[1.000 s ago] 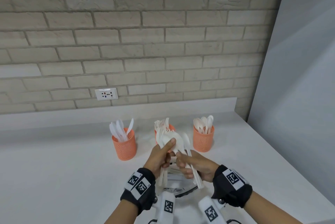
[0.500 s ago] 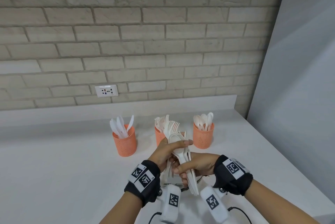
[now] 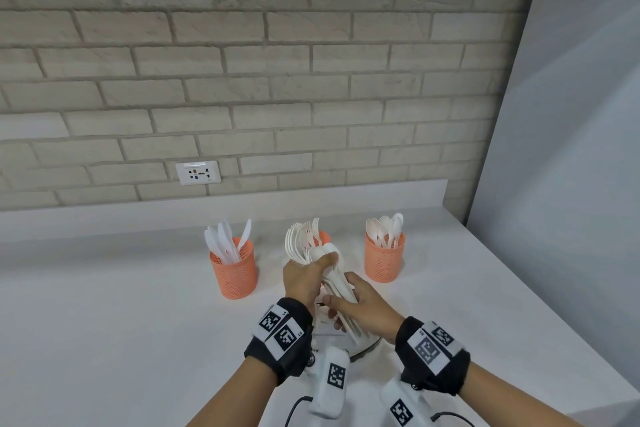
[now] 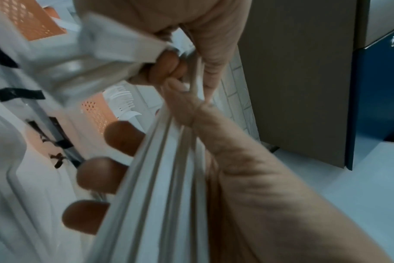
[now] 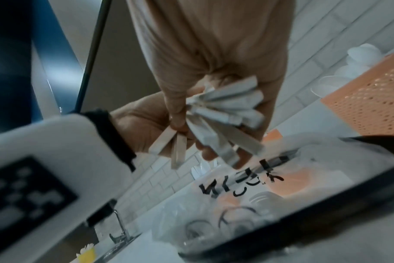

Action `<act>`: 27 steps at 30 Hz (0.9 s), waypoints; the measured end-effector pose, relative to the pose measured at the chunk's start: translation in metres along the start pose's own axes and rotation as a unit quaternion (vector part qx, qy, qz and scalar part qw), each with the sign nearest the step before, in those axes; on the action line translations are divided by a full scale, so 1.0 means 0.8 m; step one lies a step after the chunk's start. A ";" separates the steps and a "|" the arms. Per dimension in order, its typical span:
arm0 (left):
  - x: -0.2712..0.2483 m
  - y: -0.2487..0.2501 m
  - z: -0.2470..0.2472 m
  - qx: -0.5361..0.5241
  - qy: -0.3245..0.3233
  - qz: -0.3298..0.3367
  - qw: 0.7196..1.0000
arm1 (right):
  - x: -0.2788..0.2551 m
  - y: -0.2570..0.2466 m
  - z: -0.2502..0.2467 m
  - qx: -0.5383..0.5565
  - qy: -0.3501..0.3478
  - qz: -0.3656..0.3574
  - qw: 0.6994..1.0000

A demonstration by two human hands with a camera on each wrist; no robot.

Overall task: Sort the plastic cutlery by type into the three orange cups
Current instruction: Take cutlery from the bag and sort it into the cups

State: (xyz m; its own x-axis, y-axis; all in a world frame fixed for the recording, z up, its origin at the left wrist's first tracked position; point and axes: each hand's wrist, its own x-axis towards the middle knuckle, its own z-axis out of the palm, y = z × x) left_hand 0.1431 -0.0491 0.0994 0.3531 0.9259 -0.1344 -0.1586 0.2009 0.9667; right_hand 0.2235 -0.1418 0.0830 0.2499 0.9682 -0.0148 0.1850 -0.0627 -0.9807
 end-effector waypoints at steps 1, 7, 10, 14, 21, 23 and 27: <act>0.002 0.000 0.001 0.006 0.008 0.006 1.000 | 0.001 0.004 0.003 -0.006 0.013 -0.013 1.000; 0.009 -0.003 0.005 -0.006 0.051 -0.005 0.999 | 0.006 0.020 0.010 -0.081 0.084 -0.045 0.992; 0.012 -0.004 0.007 -0.006 0.070 -0.007 0.997 | 0.010 0.023 0.011 -0.084 0.096 -0.058 0.990; 0.015 -0.008 0.006 -0.021 0.082 -0.017 0.996 | 0.010 0.025 0.012 -0.157 0.096 -0.074 0.980; 0.011 -0.002 0.012 0.012 0.033 -0.009 0.999 | 0.013 0.026 0.013 -0.307 0.063 -0.062 0.948; 0.011 -0.003 0.015 0.032 0.024 0.004 0.999 | 0.016 0.025 0.013 -0.300 0.065 -0.049 0.950; 0.011 -0.006 0.021 0.076 0.028 0.053 0.995 | 0.021 0.022 0.011 -0.216 0.090 -0.028 0.972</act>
State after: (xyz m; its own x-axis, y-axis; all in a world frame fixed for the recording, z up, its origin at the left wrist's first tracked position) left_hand 0.1628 -0.0473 0.0972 0.2901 0.9563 -0.0376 -0.0493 0.0542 0.9973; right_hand 0.2228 -0.1243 0.0642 0.3823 0.9177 0.1081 0.5758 -0.1451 -0.8046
